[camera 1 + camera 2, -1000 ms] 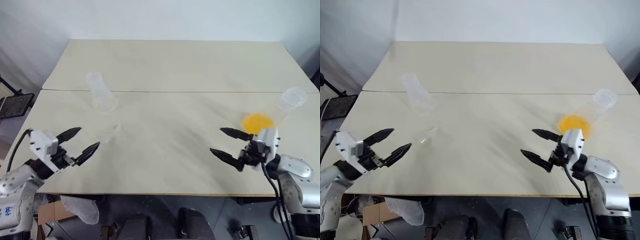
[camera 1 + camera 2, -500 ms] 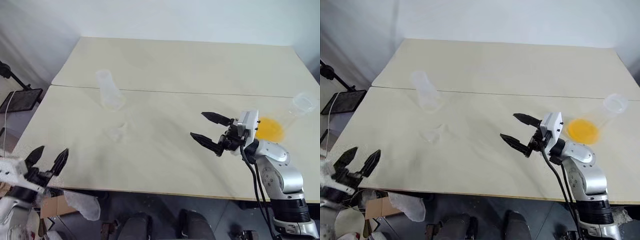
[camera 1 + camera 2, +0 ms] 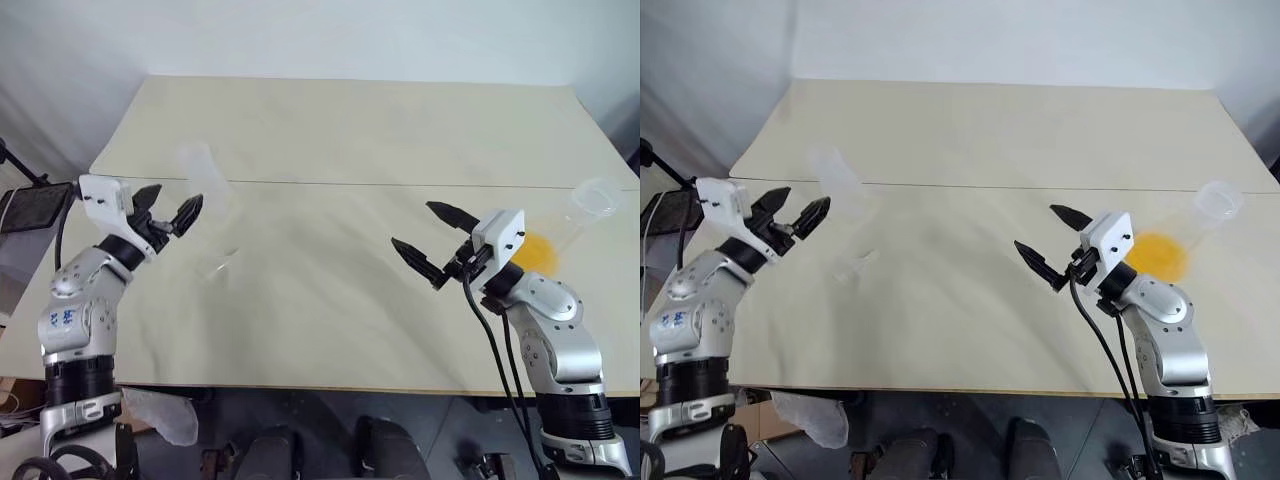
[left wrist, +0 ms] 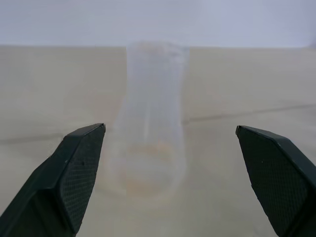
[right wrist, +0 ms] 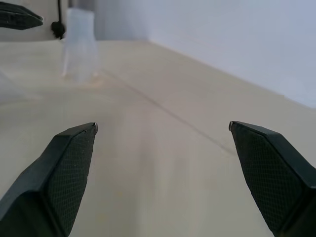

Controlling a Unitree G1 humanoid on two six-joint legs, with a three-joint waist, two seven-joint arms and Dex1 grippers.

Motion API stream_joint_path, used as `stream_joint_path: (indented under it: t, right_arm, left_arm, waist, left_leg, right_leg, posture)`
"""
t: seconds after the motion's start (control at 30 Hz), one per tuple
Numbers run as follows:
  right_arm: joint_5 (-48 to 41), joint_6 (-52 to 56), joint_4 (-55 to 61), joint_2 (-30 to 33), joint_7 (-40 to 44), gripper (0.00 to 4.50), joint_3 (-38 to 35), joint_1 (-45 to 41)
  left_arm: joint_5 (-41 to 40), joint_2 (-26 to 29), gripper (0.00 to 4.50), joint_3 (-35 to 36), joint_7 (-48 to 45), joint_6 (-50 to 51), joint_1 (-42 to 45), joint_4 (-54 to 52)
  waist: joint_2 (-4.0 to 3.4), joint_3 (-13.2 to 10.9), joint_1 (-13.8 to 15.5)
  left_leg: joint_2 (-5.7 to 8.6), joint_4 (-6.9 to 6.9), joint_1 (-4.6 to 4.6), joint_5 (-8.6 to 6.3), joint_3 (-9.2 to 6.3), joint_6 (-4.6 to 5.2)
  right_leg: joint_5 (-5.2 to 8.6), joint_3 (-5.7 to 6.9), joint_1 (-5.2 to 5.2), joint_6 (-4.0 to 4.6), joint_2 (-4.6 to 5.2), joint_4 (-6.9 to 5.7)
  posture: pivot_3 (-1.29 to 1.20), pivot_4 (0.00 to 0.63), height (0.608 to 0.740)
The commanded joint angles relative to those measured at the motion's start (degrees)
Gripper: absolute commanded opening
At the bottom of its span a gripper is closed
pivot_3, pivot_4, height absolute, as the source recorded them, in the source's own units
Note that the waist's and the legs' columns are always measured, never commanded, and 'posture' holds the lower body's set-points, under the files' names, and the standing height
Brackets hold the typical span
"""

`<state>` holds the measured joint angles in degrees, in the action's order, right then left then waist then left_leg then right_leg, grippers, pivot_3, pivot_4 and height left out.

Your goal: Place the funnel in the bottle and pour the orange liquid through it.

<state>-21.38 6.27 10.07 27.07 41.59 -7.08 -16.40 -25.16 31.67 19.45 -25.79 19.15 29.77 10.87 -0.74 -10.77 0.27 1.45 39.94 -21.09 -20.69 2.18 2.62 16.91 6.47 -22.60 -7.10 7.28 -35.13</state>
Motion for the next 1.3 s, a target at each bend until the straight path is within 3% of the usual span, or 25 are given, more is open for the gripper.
stream_joint_path:
  t: [0.03, 0.57, 0.67, 0.8, 0.87, 1.0, 1.13, 1.3]
  right_arm:
    - [-0.5, -0.8, 2.4, -0.8, -1.3, 4.48, -0.3, 0.5]
    - [-0.5, -2.7, 2.4, -3.3, -1.7, 4.48, 0.6, 2.4]
    - [-0.4, -3.0, 2.6, -3.6, -2.1, 4.5, 0.5, 2.8]
    - [-0.2, -3.3, 2.7, -3.7, -2.4, 4.5, 0.6, 3.2]
    - [-0.2, -3.5, 2.9, -3.8, -2.6, 4.5, 0.6, 3.5]
    - [-0.1, -4.1, 3.3, -3.5, -2.7, 4.5, 0.5, 3.7]
    - [-1.9, -2.4, 6.4, -1.3, -2.3, 4.5, -1.8, 5.0]
    - [-7.7, 4.1, 13.5, 4.8, -1.5, 4.5, -8.2, 10.0]
  left_arm:
    - [3.0, -0.6, 4.5, -2.0, -0.3, -3.8, 5.2, 5.8]
    - [9.5, -4.2, 4.5, -4.5, 0.6, -17.4, 22.4, 32.6]
    - [9.4, -4.8, 3.9, -4.3, -0.4, -19.1, 23.9, 35.7]
    - [9.7, -4.7, 2.66, -4.2, -1.1, -20.6, 24.9, 38.3]
    - [9.8, -4.7, 2.32, -4.3, -1.7, -21.2, 25.2, 39.0]
    - [9.0, -4.9, 2.32, -4.1, -4.3, -23.6, 26.0, 38.2]
    - [5.4, -6.7, 2.32, -5.9, -13.0, -21.2, 26.2, 28.5]
    - [3.8, -10.9, 2.32, -15.1, -24.8, -13.9, 24.5, 14.7]
  waist:
    - [0.02, 0.0, -0.1]
    - [0.08, 0.0, 0.0]
    - [0.08, 0.0, 0.0]
    - [0.09, -0.1, 0.1]
    - [0.09, 0.0, 0.1]
    - [0.13, -0.1, 0.1]
    - [0.2, -0.1, 0.7]
    - [0.2, -0.1, 1.6]
  left_leg:
    - [0.01, 0.0, 0.0, 0.0, 0.0, 0.0]
    - [0.03, 0.07, -0.03, 0.03, 0.0, 0.04]
    - [0.04, 0.07, -0.03, 0.03, 0.0, 0.04]
    - [0.04, 0.08, -0.04, 0.03, 0.0, 0.05]
    - [0.07, 0.1, -0.03, 0.03, -0.03, 0.06]
    - [0.08, 0.11, -0.03, 0.04, -0.03, 0.07]
    - [0.1, 0.12, -0.09, 0.05, -0.05, 0.08]
    - [0.23, 0.15, -0.16, 0.07, -0.17, 0.13]
  right_leg:
    - [0.0, 0.03, 0.0, 0.0, 0.01, -0.04]
    - [-0.01, 0.13, 0.02, -0.04, 0.0, -0.05]
    - [-0.01, 0.14, 0.02, -0.04, 0.0, -0.07]
    - [-0.01, 0.15, 0.02, -0.04, 0.01, -0.08]
    - [-0.01, 0.17, 0.02, -0.04, 0.04, -0.13]
    - [-0.01, 0.17, 0.01, -0.04, 0.06, -0.17]
    - [-0.01, 0.2, 0.0, -0.04, 0.08, -0.17]
    - [-0.05, 0.24, 0.04, -0.1, 0.16, -0.15]
  posture:
    - [0.0, 0.15, 0.74]
    - [0.0, 0.15, 0.74]
    - [0.0, 0.15, 0.74]
    - [0.0, 0.15, 0.74]
    - [0.0, 0.15, 0.74]
    - [0.0, 0.15, 0.74]
    - [0.0, 0.15, 0.74]
    - [0.0, 0.15, 0.74]
